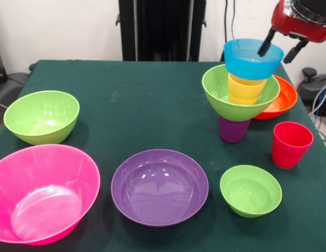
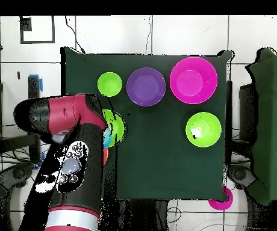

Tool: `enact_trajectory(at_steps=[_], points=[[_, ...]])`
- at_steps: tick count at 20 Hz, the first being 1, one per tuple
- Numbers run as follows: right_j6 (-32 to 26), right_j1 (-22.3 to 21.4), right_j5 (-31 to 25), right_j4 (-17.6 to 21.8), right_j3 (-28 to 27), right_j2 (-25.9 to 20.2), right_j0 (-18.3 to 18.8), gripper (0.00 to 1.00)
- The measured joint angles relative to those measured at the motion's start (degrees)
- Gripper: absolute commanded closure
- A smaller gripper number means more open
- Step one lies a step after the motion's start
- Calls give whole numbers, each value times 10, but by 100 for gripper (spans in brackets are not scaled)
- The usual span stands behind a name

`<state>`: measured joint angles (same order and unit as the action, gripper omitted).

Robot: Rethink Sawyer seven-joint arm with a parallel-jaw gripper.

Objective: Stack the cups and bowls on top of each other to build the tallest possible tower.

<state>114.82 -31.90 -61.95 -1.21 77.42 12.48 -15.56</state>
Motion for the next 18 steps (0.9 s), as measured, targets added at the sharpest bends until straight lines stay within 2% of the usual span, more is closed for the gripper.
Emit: enact_trajectory(at_steps=[3, 4, 18], points=[[0, 0, 0, 0, 0, 4, 0, 0], [0, 0, 0, 0, 0, 5, 0, 100], [0, 1, 0, 0, 0, 10, 0, 100]])
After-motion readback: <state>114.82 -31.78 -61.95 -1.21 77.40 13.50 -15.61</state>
